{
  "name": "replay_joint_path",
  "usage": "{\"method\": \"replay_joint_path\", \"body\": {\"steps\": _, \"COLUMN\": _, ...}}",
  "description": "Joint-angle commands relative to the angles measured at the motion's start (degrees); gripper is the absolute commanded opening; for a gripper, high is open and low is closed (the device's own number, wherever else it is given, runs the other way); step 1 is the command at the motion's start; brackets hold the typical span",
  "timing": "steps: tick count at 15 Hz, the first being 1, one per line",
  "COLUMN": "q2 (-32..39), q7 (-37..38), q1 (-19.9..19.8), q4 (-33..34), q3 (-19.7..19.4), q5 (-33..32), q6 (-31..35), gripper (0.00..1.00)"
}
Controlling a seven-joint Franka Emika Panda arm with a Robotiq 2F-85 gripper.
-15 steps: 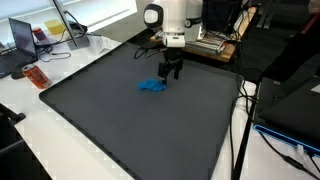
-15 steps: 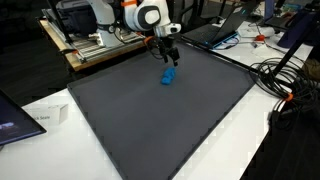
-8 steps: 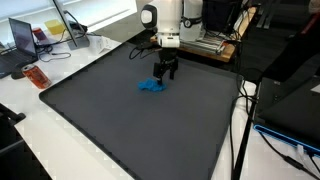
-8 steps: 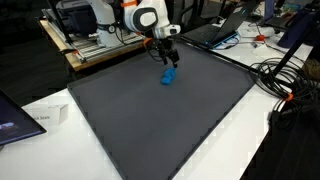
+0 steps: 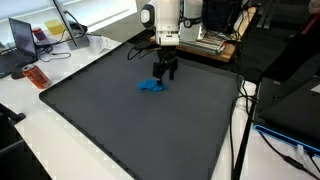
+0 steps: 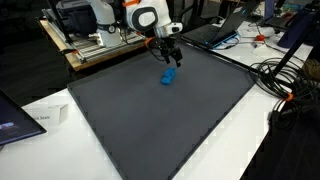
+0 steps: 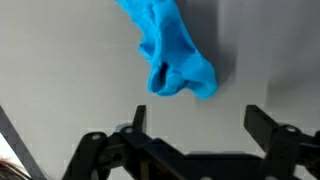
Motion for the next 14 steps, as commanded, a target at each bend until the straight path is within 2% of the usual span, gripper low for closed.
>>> {"method": "replay_joint_path", "body": {"steps": 1, "q2": 0.7, "q7": -5.85, "q1": -5.62, "q4": 0.23, "q3": 5.34, "q5": 3.79, "q6": -2.35, "gripper": 1.0}}
{"method": "replay_joint_path", "body": {"steps": 5, "q2": 1.66, "q7": -13.75, "q1": -12.19, "q4": 0.58, "q3": 12.5, "q5": 10.55, "q6": -7.61, "gripper": 1.0}}
{"method": "replay_joint_path", "body": {"steps": 9, "q2": 3.18, "q7": -24.81, "q1": -20.13, "q4": 1.79, "q3": 21.84, "q5": 20.1, "q6": -13.59, "gripper": 1.0}}
{"method": "replay_joint_path", "body": {"steps": 14, "q2": 4.69, "q7": -37.4, "q1": -28.12, "q4": 4.36, "q3": 31.77, "q5": 29.55, "q6": -22.98, "gripper": 1.0}}
